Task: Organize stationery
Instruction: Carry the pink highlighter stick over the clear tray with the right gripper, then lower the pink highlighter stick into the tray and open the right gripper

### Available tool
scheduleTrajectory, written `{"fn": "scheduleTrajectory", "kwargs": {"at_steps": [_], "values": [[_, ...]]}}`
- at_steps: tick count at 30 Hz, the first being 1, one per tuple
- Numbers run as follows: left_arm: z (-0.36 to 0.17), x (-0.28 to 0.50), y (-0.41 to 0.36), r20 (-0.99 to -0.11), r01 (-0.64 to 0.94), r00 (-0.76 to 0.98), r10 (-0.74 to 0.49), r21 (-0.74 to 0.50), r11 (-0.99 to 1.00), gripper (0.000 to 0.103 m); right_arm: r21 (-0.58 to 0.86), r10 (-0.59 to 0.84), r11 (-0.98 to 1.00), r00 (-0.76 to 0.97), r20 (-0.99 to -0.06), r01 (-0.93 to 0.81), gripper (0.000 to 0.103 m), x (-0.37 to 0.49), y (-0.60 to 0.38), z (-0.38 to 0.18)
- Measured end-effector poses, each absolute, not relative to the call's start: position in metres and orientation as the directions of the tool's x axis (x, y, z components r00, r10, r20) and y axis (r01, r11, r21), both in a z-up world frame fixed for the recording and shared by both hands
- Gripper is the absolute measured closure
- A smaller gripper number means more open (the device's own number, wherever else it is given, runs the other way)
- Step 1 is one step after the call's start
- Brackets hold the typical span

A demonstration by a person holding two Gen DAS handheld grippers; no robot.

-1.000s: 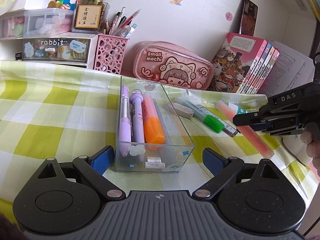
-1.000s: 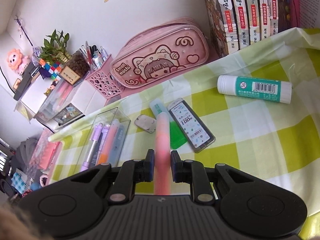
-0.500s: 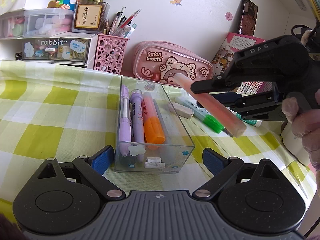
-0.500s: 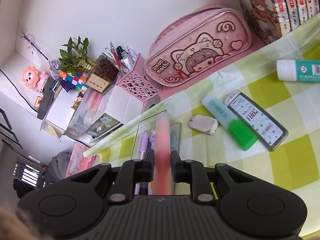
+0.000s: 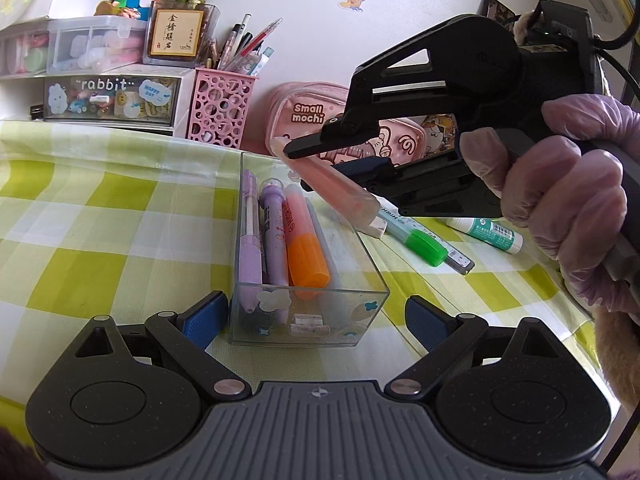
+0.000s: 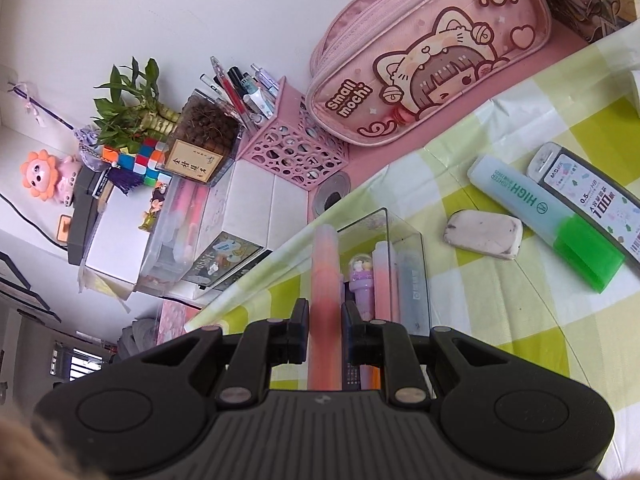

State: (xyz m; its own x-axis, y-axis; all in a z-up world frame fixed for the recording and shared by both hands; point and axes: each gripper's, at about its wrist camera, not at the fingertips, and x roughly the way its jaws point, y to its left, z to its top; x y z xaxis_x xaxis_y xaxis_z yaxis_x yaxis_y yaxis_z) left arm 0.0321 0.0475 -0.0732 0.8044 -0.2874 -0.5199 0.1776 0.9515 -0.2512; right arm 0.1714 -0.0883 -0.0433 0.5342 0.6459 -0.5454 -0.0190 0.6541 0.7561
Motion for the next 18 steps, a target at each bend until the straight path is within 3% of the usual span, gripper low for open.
{"fn": "scheduleTrajectory", "kwargs": {"at_steps": [18], "values": [[-0.0732,0.032,0.0477,-0.52,0.178,0.804,-0.287,-0.251,0.952,0.012,0.76,0.667,0.65,0.489,-0.563,-0.011,0.057,0.173,-0.0845,-0.0512]]}}
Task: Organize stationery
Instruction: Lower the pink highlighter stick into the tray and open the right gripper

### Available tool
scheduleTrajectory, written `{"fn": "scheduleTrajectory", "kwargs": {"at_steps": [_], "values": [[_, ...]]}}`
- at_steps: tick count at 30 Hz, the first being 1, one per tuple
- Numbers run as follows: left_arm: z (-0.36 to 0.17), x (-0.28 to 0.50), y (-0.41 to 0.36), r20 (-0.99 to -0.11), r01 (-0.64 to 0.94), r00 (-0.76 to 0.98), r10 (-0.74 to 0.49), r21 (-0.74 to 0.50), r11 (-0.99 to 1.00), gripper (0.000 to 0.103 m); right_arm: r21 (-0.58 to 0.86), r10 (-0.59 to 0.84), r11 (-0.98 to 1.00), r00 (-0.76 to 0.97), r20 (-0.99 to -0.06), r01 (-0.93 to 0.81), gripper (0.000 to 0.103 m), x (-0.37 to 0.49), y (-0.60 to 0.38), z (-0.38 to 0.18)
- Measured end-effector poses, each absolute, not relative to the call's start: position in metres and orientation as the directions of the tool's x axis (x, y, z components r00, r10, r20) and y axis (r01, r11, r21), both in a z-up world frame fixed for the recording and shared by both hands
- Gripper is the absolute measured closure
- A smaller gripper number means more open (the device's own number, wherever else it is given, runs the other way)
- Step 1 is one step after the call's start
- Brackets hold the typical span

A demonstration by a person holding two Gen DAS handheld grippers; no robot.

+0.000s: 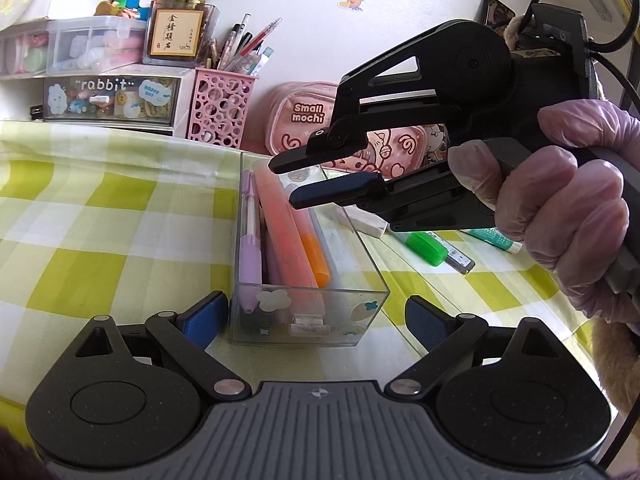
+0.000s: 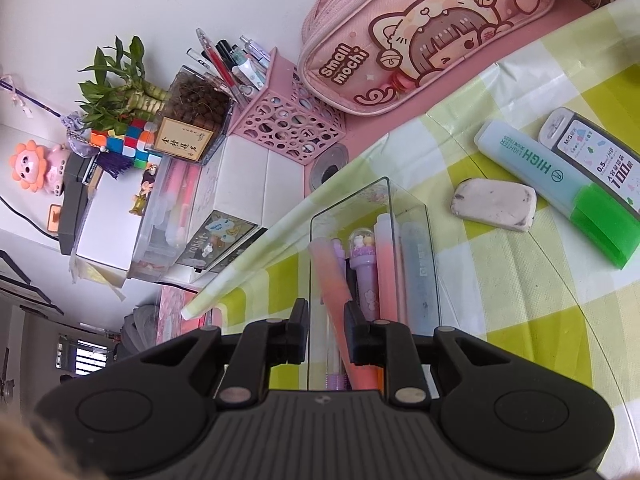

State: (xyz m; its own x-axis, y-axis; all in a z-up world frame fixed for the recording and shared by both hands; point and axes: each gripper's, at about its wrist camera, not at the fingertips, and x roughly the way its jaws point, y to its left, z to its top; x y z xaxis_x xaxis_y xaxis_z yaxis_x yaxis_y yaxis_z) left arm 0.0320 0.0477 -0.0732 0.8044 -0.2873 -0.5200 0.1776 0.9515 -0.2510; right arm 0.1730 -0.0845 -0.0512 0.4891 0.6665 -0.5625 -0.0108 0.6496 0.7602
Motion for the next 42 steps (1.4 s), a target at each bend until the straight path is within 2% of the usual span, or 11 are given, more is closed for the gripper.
{"fn": "scheduleTrajectory", "kwargs": {"at_steps": [10,17,22,26,37,42], "values": [[-0.073,0.032,0.047,-0.52,0.178,0.804,-0.288,-0.251,0.952,0.012,0.72,0.642,0.69,0.524,-0.559,-0.076,0.056,0.163,-0.087,-0.036],[-0.073,0.032,0.048,-0.52,0.179,0.804,-0.289,-0.251,0.951,0.012,0.744,0.71,0.649,0.478,-0.518,-0.158,0.056,0.169,-0.072,-0.035],[-0.073,0.032,0.048,-0.52,0.18,0.804,-0.289,-0.252,0.951,0.012,0.711,0.688,0.686,0.46,-0.561,-0.158,0.056,0.179,-0.064,-0.047],[-0.073,0.032,0.047,-0.519,0.181,0.804,-0.291,-0.253,0.95,0.012,0.703,0.655,0.7,0.503,-0.565,-0.123,0.062,0.181,-0.074,-0.053],[-0.073,0.032,0.047,-0.519,0.181,0.804,-0.291,-0.253,0.95,0.012,0.688,0.642,0.709,0.544,-0.541,-0.153,0.058,0.168,-0.09,-0.041],[-0.073,0.031,0.046,-0.519,0.181,0.804,-0.291,-0.253,0.951,0.012,0.654,0.612,0.736,0.582,-0.536,-0.173,0.049,0.153,-0.1,-0.033]]}}
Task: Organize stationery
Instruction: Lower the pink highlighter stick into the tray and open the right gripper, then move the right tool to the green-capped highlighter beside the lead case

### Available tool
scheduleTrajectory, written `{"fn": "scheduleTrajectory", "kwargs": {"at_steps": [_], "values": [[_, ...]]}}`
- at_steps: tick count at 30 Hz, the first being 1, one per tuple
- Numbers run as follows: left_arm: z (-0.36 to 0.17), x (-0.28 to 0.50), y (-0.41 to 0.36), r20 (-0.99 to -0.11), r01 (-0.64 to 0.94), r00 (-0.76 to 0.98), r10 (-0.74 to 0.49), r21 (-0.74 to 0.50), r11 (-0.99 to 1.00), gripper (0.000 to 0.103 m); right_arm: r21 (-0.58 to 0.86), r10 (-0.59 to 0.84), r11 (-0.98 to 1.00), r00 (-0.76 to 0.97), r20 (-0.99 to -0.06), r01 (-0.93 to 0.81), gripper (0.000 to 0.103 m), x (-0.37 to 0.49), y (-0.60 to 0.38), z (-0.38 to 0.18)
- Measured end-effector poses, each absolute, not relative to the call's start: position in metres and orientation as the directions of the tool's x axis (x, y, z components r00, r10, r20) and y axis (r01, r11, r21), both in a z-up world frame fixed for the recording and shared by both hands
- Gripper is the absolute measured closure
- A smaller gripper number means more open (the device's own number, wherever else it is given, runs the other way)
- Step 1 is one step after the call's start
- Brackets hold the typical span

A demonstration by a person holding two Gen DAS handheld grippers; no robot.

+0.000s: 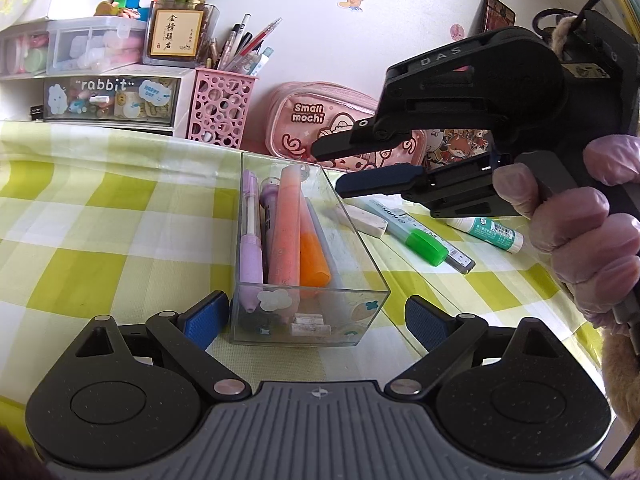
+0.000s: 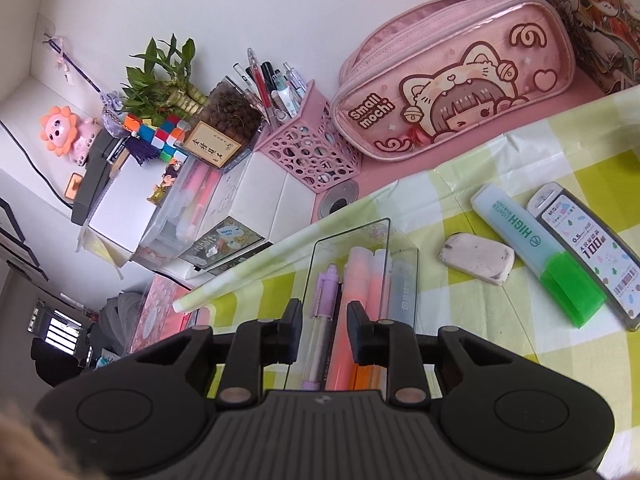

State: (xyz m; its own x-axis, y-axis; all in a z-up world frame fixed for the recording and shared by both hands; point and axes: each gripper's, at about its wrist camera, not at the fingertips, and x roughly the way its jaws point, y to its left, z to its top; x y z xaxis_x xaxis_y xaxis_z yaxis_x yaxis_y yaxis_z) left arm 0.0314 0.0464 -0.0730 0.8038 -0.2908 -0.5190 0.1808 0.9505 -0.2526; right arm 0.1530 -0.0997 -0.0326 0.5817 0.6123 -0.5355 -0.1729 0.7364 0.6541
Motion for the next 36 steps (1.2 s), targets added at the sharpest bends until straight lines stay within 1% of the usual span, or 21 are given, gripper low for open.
{"fn": "scheduleTrajectory", "kwargs": {"at_steps": [1,3,7,10,14,17,23,29,36], "values": [[-0.073,0.031,0.046,-0.519,0.181,0.804,-0.291,-0.253,0.951,0.012,0.642,0.602,0.746,0.591,-0.537,-0.177,0.048,0.149,-0.101,-0.031],[-0.073,0.032,0.047,-0.519,0.181,0.804,-0.292,-0.253,0.95,0.012,0.624,0.583,0.761,0.609,-0.538,-0.177,0.042,0.143,-0.106,-0.03],[-0.073,0.032,0.047,-0.519,0.182,0.803,-0.292,-0.253,0.95,0.012,0.582,0.54,0.795,0.634,-0.553,-0.17,0.039,0.131,-0.114,-0.032],[-0.073,0.032,0.047,-0.519,0.182,0.803,-0.292,-0.253,0.95,0.012,0.555,0.511,0.817,0.646,-0.567,-0.159,0.035,0.124,-0.12,-0.036],[-0.073,0.031,0.047,-0.519,0.183,0.803,-0.293,-0.254,0.95,0.012,0.518,0.467,0.844,0.667,-0.581,-0.14,0.025,0.112,-0.13,-0.042],[-0.073,0.032,0.047,-0.519,0.183,0.803,-0.293,-0.253,0.95,0.012,0.463,0.408,0.878,0.695,-0.592,-0.121,0.017,0.101,-0.138,-0.046],[-0.073,0.032,0.047,-0.519,0.183,0.803,-0.293,-0.253,0.95,0.012,0.328,0.283,0.941,0.738,-0.613,-0.088,0.016,0.08,-0.156,-0.054],[-0.073,0.032,0.047,-0.519,0.183,0.803,-0.292,-0.253,0.95,0.012,0.244,0.215,0.967,0.745,-0.632,-0.073,0.016,0.075,-0.168,-0.065],[-0.073,0.031,0.047,-0.519,0.183,0.803,-0.293,-0.253,0.95,0.012,0.096,0.155,0.988,0.789,-0.594,-0.122,0.016,0.074,-0.155,-0.072]]}}
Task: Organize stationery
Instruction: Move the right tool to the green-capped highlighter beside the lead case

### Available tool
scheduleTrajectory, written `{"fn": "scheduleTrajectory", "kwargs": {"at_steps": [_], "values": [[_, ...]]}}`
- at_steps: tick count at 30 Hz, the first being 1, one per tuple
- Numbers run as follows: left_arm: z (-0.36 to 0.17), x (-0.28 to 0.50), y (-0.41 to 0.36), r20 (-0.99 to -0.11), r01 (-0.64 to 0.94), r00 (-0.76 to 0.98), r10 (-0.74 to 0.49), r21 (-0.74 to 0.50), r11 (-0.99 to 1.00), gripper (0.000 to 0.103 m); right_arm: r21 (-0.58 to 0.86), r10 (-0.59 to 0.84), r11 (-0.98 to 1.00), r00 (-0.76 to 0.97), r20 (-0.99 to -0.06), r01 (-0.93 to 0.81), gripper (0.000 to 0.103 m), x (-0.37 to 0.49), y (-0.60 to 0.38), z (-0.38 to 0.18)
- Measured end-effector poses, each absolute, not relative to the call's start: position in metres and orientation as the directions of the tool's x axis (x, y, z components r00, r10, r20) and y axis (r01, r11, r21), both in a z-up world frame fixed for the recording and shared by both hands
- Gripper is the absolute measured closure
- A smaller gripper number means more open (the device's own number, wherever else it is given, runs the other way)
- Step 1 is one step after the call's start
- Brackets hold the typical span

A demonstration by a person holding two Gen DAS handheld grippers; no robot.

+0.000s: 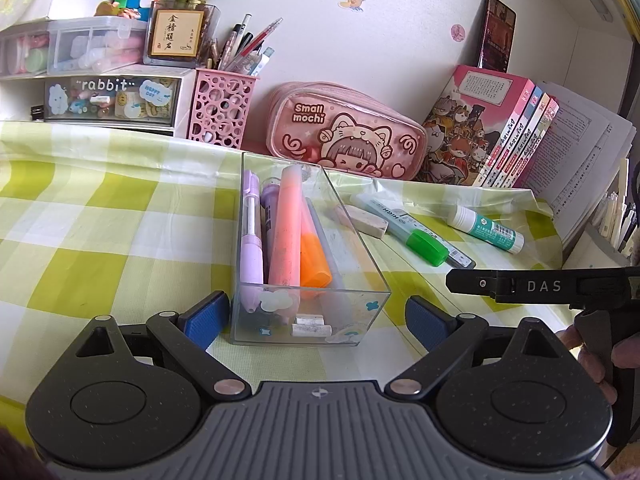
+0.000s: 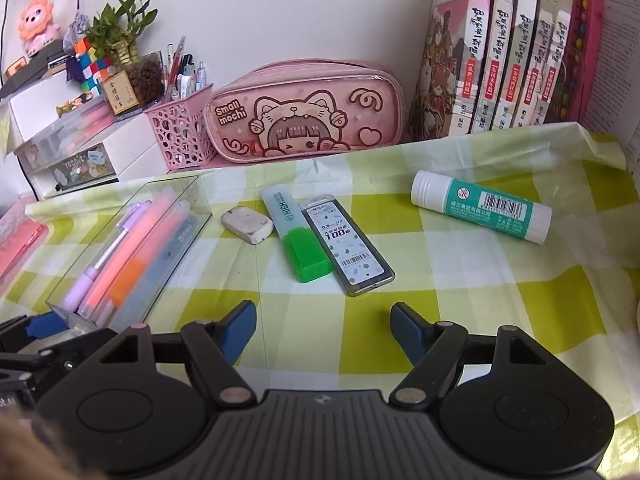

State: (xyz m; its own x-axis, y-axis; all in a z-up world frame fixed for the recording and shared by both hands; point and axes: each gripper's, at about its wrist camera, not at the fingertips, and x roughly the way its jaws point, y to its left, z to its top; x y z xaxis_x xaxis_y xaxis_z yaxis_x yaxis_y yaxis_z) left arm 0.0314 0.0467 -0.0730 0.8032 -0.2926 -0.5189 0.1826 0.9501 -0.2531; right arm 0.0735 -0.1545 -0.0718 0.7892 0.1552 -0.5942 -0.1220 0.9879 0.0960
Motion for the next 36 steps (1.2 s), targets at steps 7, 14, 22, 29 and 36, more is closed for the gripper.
{"fn": "scheduleTrajectory", "kwargs": {"at_steps": [7,14,22,29,36], "values": [[-0.073,0.032,0.047,-0.519,0.183,0.803,-0.293,-0.253,0.95,0.011,0.026,0.156,0.985,0.819,-0.552,-0.17,0.02,0.08,-0.143,-0.075],[-0.073,0.031,0.047,-0.519,0.183,0.803,-0.293,-0.253,0.95,0.011,-0.085,0.129,0.976,0.842,-0.524,-0.202,0.034,0.085,-0.129,-0.074],[-0.073,0.032,0.047,-0.519,0.182,0.803,-0.292,-0.253,0.95,0.011,-0.119,0.142,0.965,0.845,-0.516,-0.235,0.044,0.093,-0.121,-0.077],[-0.073,0.031,0.047,-0.519,0.182,0.803,-0.292,-0.253,0.95,0.011,-0.146,0.12,0.964,0.85,-0.513,-0.224,0.045,0.098,-0.119,-0.076],[-0.073,0.032,0.047,-0.519,0.182,0.803,-0.292,-0.253,0.95,0.011,-0.163,0.121,0.958,0.849,-0.514,-0.235,0.045,0.105,-0.117,-0.074]]}}
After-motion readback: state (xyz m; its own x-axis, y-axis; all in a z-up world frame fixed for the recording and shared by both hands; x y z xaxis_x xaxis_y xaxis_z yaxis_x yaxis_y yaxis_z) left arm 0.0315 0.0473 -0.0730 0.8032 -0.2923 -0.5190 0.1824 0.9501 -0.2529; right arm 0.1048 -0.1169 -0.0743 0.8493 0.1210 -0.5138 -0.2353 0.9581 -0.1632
